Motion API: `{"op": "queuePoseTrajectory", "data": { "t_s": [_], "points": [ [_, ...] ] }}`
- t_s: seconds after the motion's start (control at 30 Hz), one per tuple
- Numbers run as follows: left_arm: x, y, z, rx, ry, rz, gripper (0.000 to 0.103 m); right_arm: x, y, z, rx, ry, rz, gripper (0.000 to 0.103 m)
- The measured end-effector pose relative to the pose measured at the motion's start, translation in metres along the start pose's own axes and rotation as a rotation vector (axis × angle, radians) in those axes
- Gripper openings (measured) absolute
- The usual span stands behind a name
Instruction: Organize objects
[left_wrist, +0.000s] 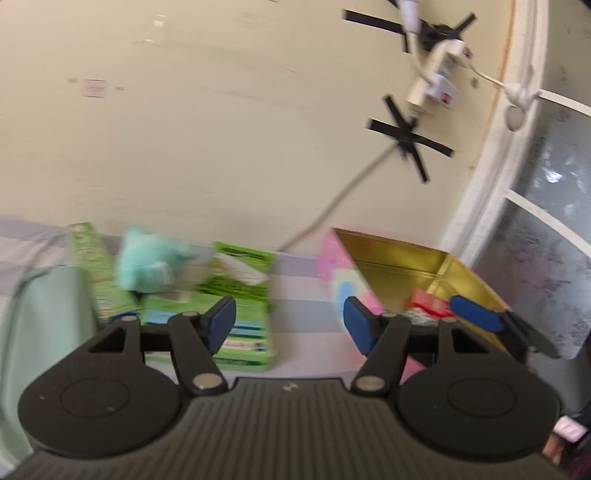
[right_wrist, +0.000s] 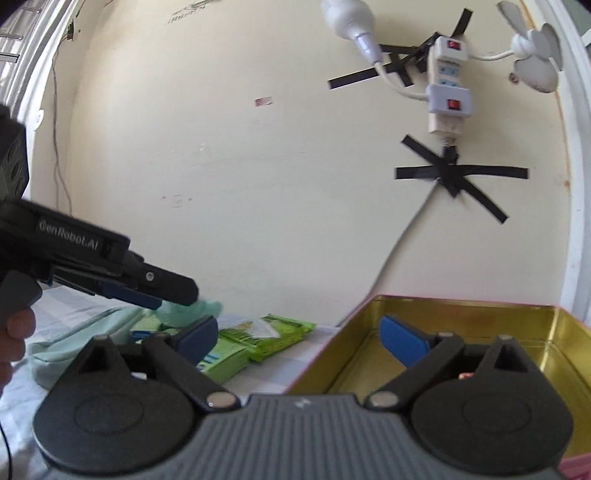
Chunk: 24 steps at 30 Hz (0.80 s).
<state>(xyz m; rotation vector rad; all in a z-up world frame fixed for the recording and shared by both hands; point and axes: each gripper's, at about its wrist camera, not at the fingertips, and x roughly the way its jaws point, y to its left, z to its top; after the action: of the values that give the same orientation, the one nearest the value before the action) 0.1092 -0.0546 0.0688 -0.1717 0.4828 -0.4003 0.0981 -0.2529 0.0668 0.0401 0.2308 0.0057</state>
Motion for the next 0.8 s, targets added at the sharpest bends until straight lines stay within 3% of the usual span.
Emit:
{"op": "queuePoseTrajectory", "data": {
  "t_s": [0.1,0.23,0.33,0.47,0.67,0.73,0.77,0.8],
  "points": [
    [-0.007,0.05,-0.011,-0.083,0.016,0.149,0.066,0.01,0.021,0.011,-0.002,0.047,0.085,0.097],
    [0.0,0.088,-0.029,-0.243,0.088,0.124,0.065,0.047,0.055,0.027,-0.008,0.129,0.108,0.094],
    [0.0,0.077,-0.035,-0.163,0.063,0.145,0.066,0.084,0.069,0.041,0.046,0.18,0.099,0.092],
    [0.01,0.083,-0.044,-0.019,0.049,0.416,0.068,0.138,0.094,0.058,0.088,0.256,0.111,0.1],
    [0.001,0.109,-0.033,-0.106,0.032,0.389,0.073,0.217,0.127,0.047,0.076,0.407,0.043,0.101],
    [-0.003,0.113,-0.031,-0.126,0.024,0.375,0.073,0.237,0.131,0.038,0.071,0.451,0.002,0.08],
    [-0.006,0.116,-0.03,-0.139,0.022,0.364,0.073,0.244,0.128,0.032,0.081,0.486,0.015,0.062],
    [-0.008,0.118,-0.029,-0.153,0.02,0.351,0.073,0.245,0.125,0.03,0.108,0.497,0.028,0.059]
  ]
}}
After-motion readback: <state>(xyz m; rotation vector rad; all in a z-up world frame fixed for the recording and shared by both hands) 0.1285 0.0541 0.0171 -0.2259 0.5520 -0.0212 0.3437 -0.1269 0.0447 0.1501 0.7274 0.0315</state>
